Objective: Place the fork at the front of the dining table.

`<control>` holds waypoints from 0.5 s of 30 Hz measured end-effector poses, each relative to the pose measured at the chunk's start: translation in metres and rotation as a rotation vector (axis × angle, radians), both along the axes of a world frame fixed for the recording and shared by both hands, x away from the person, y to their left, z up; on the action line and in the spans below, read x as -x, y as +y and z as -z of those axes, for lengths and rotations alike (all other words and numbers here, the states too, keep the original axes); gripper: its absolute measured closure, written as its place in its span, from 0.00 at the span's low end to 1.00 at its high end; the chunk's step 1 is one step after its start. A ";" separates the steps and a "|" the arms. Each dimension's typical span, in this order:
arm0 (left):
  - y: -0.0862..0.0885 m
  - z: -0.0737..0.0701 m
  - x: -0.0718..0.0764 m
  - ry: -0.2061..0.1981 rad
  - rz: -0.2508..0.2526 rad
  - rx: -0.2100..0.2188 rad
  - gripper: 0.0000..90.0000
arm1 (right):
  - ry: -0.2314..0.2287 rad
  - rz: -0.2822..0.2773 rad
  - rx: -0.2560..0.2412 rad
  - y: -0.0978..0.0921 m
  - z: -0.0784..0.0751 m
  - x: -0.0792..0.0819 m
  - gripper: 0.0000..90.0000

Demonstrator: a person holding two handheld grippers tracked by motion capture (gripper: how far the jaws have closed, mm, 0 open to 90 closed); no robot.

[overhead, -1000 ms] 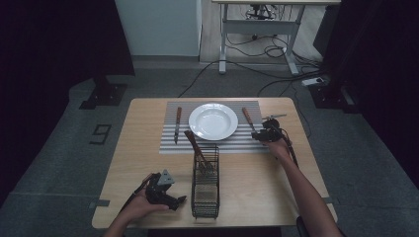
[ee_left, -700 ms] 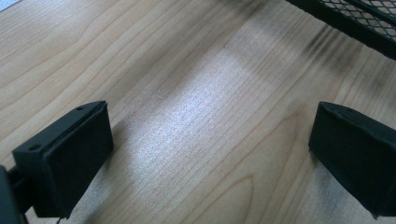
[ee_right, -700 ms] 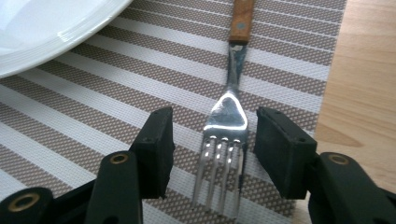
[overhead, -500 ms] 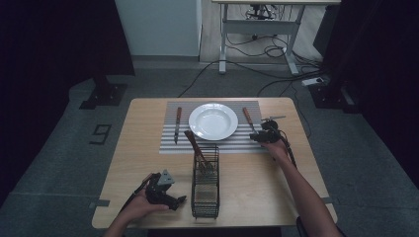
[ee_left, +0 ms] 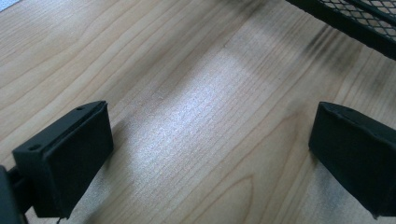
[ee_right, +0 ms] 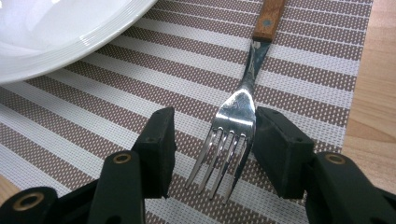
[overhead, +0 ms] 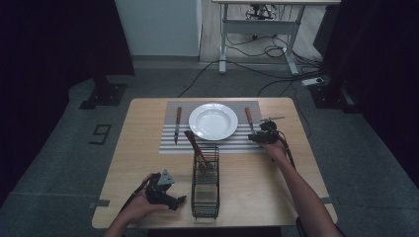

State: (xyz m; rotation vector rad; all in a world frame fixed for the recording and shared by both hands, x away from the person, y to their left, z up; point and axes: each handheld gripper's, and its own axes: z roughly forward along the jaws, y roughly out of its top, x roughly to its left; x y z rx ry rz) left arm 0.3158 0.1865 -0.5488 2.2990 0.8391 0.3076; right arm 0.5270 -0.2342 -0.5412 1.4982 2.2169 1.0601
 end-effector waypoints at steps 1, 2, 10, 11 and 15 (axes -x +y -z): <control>0.000 0.000 0.000 0.000 0.000 0.000 0.00 | 0.000 0.001 0.000 0.000 0.000 0.000 0.54; 0.000 0.000 0.000 0.000 0.000 0.000 0.00 | -0.001 0.001 0.000 0.000 0.000 0.000 0.54; 0.000 0.000 0.000 0.000 -0.003 0.001 0.00 | -0.010 0.014 -0.015 -0.003 -0.001 0.000 0.52; 0.000 0.000 0.000 0.000 -0.003 0.001 0.00 | -0.015 0.016 -0.022 -0.005 -0.003 0.000 0.51; 0.000 0.000 0.000 0.000 -0.003 0.001 0.00 | -0.030 0.029 -0.059 -0.009 -0.008 0.001 0.50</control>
